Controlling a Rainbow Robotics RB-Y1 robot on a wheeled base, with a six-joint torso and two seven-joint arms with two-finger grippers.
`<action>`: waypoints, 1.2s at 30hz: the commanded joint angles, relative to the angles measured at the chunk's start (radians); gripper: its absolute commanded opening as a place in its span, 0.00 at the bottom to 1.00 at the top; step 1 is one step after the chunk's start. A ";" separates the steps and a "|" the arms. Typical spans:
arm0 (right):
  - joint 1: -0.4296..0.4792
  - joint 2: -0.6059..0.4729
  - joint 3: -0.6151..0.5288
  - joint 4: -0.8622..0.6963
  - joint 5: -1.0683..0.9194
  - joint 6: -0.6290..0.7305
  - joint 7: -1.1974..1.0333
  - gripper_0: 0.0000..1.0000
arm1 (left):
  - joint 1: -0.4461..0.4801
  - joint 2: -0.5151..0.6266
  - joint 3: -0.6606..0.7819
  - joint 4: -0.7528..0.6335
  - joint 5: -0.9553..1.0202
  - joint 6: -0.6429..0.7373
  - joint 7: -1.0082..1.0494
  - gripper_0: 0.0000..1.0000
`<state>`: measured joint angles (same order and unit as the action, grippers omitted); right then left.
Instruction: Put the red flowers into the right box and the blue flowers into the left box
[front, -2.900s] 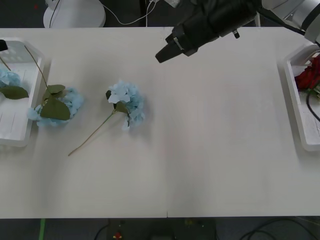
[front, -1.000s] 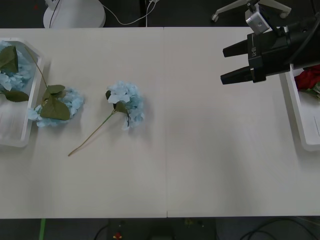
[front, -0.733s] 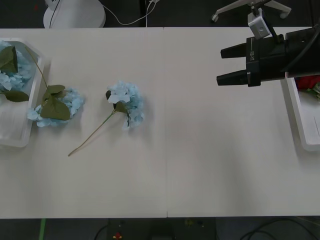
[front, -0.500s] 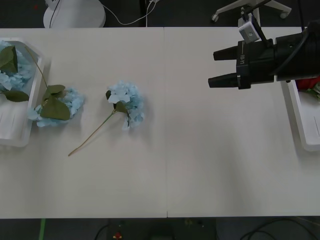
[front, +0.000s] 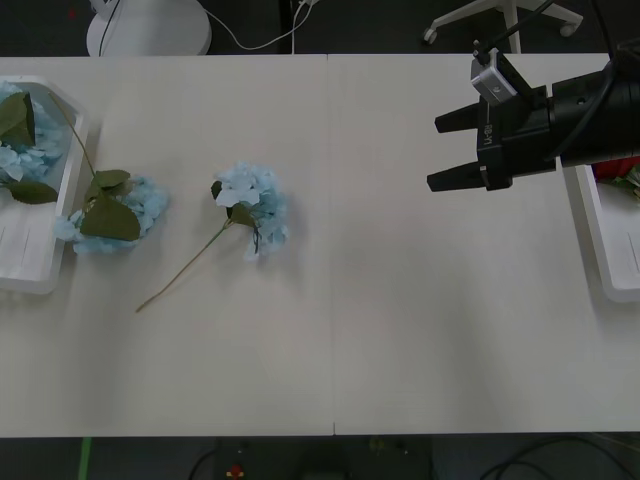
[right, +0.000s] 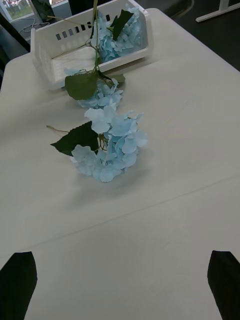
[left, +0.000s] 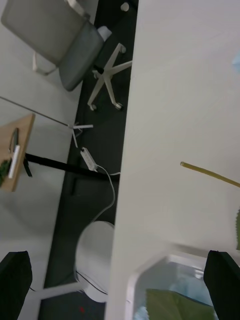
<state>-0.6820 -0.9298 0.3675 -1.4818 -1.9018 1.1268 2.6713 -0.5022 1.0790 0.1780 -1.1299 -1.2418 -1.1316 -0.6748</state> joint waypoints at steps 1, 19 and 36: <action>-0.028 0.006 -0.027 -0.029 0.006 0.008 0.034 0.99 | 0.025 -0.024 0.017 -0.024 0.074 -0.010 -0.345 1.00; -0.028 0.013 -0.027 -0.029 0.000 0.007 0.034 0.99 | 0.139 -0.011 0.135 -0.083 0.212 -0.108 -1.378 1.00; -0.028 0.013 -0.027 -0.029 0.000 0.007 0.034 0.99 | 0.344 -0.065 0.153 -0.248 0.249 0.076 -2.028 1.00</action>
<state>-0.6820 -0.9298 0.3675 -1.4818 -1.8994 1.1271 2.6714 -0.1951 1.0393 0.3216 -1.3052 -1.0094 -1.1071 -2.5926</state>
